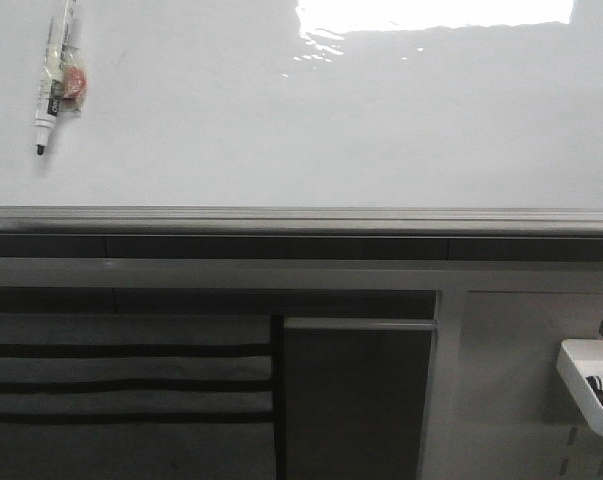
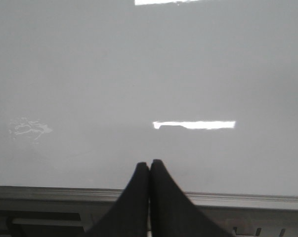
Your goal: Write number 3 on whiteboard
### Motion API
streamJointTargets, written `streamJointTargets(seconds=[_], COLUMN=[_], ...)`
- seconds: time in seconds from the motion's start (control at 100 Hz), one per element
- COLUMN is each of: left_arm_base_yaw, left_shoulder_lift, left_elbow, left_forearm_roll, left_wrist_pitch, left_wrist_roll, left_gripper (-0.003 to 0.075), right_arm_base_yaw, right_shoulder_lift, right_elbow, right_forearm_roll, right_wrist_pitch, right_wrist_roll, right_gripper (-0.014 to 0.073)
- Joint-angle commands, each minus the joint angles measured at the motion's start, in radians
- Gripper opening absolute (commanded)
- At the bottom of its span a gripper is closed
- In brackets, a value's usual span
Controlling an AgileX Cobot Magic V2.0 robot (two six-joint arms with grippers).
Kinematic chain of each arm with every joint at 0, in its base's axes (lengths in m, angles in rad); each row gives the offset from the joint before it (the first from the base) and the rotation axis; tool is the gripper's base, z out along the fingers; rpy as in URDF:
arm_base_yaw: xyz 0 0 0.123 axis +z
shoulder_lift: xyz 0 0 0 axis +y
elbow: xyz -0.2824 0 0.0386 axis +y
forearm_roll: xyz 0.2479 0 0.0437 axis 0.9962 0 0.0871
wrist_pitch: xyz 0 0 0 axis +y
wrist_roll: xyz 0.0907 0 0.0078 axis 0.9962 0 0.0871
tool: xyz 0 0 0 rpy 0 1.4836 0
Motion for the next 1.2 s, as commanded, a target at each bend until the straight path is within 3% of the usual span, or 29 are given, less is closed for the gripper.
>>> streamJointTargets(seconds=[0.0,0.59,0.66,0.73,0.85,0.92,1.02,1.19], left_arm_base_yaw=[0.002,0.002,0.002,0.002,0.002,0.002,0.002,0.002], left_shoulder_lift=[0.038,0.051,0.051,0.051,0.051,0.051,0.051,0.051], left_elbow=[-0.034,-0.030,-0.022,-0.014,-0.008,-0.008,-0.008,-0.008], left_forearm_roll=[0.002,0.020,0.020,0.020,0.020,0.010,0.010,0.010], left_wrist_pitch=[-0.056,-0.057,-0.068,-0.083,-0.087,-0.083,-0.083,-0.083], left_wrist_roll=[0.006,0.006,0.003,0.003,0.003,0.003,0.003,0.003], left_gripper=[-0.0018,-0.0018,-0.0002,0.0091,0.0433,0.0583,0.0643,0.0640], right_arm_base_yaw=[-0.007,-0.007,-0.007,-0.007,-0.007,-0.007,-0.007,-0.007], right_shoulder_lift=[0.032,0.031,0.031,0.031,0.031,0.031,0.031,0.031], right_elbow=[-0.037,-0.035,-0.035,-0.035,-0.035,-0.035,-0.035,-0.035], right_forearm_roll=[-0.014,-0.016,-0.016,-0.018,-0.030,-0.030,-0.030,-0.030], right_wrist_pitch=[-0.065,-0.067,-0.065,-0.061,-0.059,-0.058,-0.056,-0.056], right_wrist_roll=[-0.013,-0.013,-0.013,-0.013,-0.013,-0.013,-0.013,-0.013], right_gripper=[-0.0074,-0.0074,-0.0040,0.0061,0.0365,0.0508,0.0594,0.0594])
